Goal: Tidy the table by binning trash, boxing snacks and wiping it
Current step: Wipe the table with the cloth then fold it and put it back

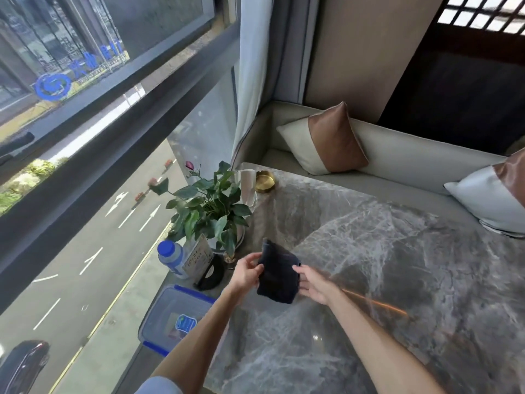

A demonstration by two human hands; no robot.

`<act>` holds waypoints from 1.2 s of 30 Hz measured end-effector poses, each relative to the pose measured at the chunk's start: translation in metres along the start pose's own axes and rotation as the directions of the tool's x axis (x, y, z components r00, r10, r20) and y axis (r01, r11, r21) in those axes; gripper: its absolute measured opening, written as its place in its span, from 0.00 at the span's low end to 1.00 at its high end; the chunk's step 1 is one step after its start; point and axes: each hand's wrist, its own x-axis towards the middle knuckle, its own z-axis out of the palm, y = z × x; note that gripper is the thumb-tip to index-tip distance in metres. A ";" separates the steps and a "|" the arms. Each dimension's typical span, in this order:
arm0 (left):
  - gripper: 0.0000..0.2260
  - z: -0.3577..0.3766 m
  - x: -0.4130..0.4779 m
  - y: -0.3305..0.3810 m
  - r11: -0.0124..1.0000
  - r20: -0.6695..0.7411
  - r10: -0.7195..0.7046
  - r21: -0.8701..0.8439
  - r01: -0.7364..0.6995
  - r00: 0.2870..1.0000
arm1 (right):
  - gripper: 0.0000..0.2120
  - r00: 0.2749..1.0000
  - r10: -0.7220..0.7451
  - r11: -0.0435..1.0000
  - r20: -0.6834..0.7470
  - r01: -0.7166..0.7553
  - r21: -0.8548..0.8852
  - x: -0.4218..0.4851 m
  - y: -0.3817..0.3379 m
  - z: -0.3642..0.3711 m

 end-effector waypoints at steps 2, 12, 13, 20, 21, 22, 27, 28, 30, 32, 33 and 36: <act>0.15 0.002 0.016 0.013 0.984 -0.018 0.116 0.141 -0.112 0.993 | 0.11 0.998 0.038 0.999 -0.054 -0.040 -0.021 0.013 -0.010 0.009; 0.07 0.023 0.059 0.008 0.709 -0.117 0.374 0.676 -0.202 0.920 | 0.17 0.972 -0.162 0.958 -0.171 0.113 -0.264 0.075 -0.082 0.059; 0.08 0.024 0.061 0.005 0.700 -0.086 0.372 0.680 -0.219 0.924 | 0.13 0.969 -0.177 0.941 -0.172 0.115 -0.318 0.083 -0.084 0.063; 0.25 0.026 0.061 -0.005 0.738 -0.255 0.256 0.674 -0.018 0.932 | 0.09 0.966 -0.210 0.887 -0.150 0.124 -0.445 0.123 -0.091 0.082; 0.25 0.024 0.062 -0.003 0.756 -0.297 0.244 0.655 0.010 0.923 | 0.08 0.972 -0.207 0.886 -0.115 0.137 -0.443 0.126 -0.093 0.085; 0.25 0.023 0.063 -0.002 0.762 -0.332 0.256 0.648 0.022 0.908 | 0.07 0.974 -0.212 0.889 -0.075 0.160 -0.428 0.127 -0.095 0.087; 0.25 0.030 0.072 -0.003 0.600 -0.269 0.478 0.795 -0.088 0.836 | 0.05 0.972 -0.228 0.942 0.051 0.234 -0.242 0.132 -0.099 0.058; 0.25 0.035 0.072 -0.007 0.553 -0.224 0.496 0.827 -0.106 0.839 | 0.06 0.978 -0.206 0.952 0.037 0.209 -0.224 0.134 -0.092 0.048; 0.26 0.047 0.074 -0.021 0.482 -0.139 0.458 0.868 -0.114 0.878 | 0.07 0.982 -0.184 0.956 -0.043 0.168 -0.240 0.141 -0.072 0.032; 0.28 0.056 0.078 -0.038 0.453 -0.087 0.380 0.885 -0.104 0.921 | 0.07 0.975 -0.193 0.947 -0.112 0.155 -0.281 0.148 -0.056 0.020; 0.29 0.059 0.081 -0.047 0.452 -0.065 0.326 0.887 -0.095 0.943 | 0.05 0.973 -0.195 0.941 -0.127 0.149 -0.303 0.151 -0.050 0.015; 0.29 0.067 0.085 -0.061 0.486 -0.009 0.189 0.870 -0.086 0.982 | 0.05 0.971 -0.186 0.926 -0.147 0.124 -0.356 0.156 -0.044 0.001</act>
